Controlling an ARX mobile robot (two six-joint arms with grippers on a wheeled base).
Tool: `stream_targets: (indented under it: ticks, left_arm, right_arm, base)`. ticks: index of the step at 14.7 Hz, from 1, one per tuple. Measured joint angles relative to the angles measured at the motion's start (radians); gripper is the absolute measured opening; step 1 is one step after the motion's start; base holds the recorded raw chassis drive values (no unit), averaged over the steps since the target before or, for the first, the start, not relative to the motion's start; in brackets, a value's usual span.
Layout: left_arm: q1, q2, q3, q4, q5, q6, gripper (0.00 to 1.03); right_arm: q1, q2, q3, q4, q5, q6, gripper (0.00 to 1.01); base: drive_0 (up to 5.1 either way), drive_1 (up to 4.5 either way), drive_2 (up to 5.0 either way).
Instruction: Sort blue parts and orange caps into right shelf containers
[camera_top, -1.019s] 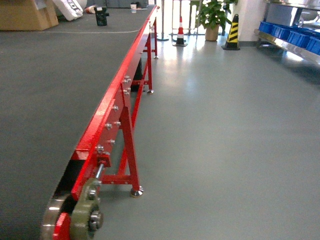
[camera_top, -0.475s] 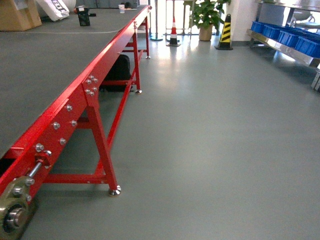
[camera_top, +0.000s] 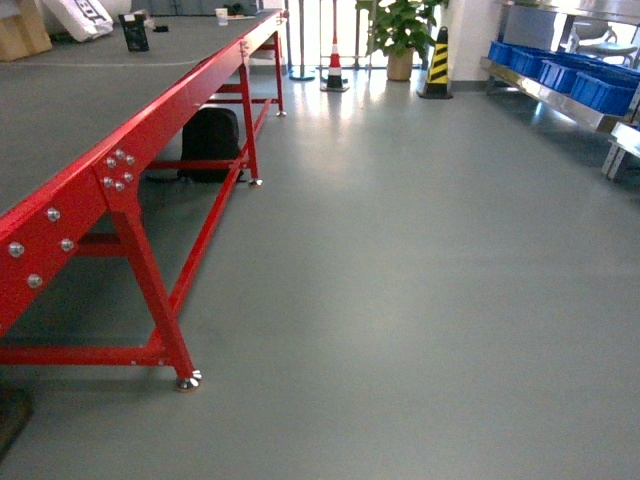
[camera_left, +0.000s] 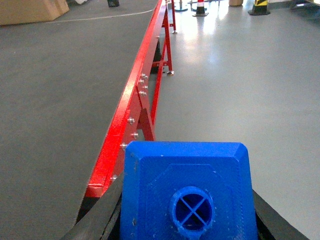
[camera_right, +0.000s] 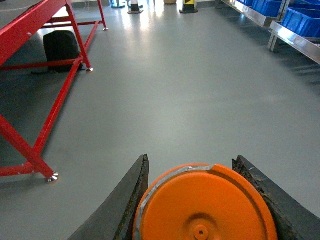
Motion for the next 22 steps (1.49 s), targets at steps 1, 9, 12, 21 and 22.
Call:
stream_targets:
  ticks: [1, 9, 12, 21, 22]
  left_arm:
    - [0.001, 0.000, 0.000, -0.002, -0.002, 0.000, 0.44]
    - [0.000, 0.001, -0.001, -0.005, 0.001, 0.000, 0.44]
    - [-0.005, 0.008, -0.002, -0.007, 0.005, 0.000, 0.44]
    - [0.001, 0.000, -0.003, -0.003, 0.000, 0.000, 0.44]
    - [0.001, 0.000, -0.003, 0.000, 0.000, 0.000, 0.44]
  right_arm:
    - [0.000, 0.000, 0.000, 0.002, 0.000, 0.000, 0.44]
    - [0.000, -0.002, 0.000, -0.001, 0.000, 0.000, 0.44]
    - [0.000, 0.006, 0.000, -0.002, 0.003, 0.000, 0.44]
    - [0.000, 0.000, 0.000, 0.002, 0.002, 0.000, 0.44]
    - [0.000, 0.000, 0.000, -0.001, 0.002, 0.000, 0.44]
  base:
    - [5.0, -2.43, -2.4]
    - [3.9, -0.33, -3.4]
    - [0.2, 1.50, -1.0]
    - [0.0, 4.23, -4.3]
    - [0.0, 4.25, -4.3]
